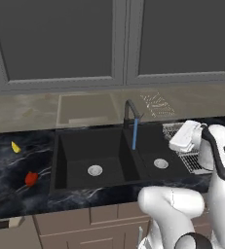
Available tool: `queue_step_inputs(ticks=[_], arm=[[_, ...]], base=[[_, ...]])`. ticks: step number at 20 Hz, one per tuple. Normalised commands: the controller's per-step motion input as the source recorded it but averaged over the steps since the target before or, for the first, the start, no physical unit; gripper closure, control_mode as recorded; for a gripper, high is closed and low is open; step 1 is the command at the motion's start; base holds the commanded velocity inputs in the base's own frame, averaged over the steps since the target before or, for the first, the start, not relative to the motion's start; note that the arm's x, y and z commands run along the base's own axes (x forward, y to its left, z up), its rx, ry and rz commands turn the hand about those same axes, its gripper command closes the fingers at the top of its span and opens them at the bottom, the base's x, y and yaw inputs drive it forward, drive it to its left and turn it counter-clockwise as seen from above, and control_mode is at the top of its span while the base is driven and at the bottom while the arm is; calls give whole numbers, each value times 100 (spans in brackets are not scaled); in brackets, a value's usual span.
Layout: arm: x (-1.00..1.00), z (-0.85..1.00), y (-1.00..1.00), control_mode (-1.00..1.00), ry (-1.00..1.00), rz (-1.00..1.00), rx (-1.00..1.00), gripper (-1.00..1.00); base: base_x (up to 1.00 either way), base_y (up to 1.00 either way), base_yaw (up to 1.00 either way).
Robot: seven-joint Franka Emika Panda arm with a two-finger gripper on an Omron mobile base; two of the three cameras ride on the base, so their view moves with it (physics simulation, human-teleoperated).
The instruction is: Turn on the sink faucet. Then move the bell pepper from the counter to the sink. Turn off the sink. Move the vegetable from the sink to the pot next to the stove. Finally move the pot to the rear left burner.
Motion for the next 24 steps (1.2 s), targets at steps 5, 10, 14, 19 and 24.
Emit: queue_step_inputs(ticks=[5, 10, 14, 19, 24], arm=[[-28, 41, 73, -100, 0, 10, -15, -100], [-3, 16, 91, -100, 0, 22, -28, -100], [0, 5, 97, -100, 0, 26, -31, -100], [0, 6, 90, -100, -3, 27, -32, -100], [0, 8, 82, -100, -6, 28, -33, -100]], base=[[0, 0, 0], [0, 0, 0], [0, 0, 0], [0, 0, 0], [0, 0, 0]])
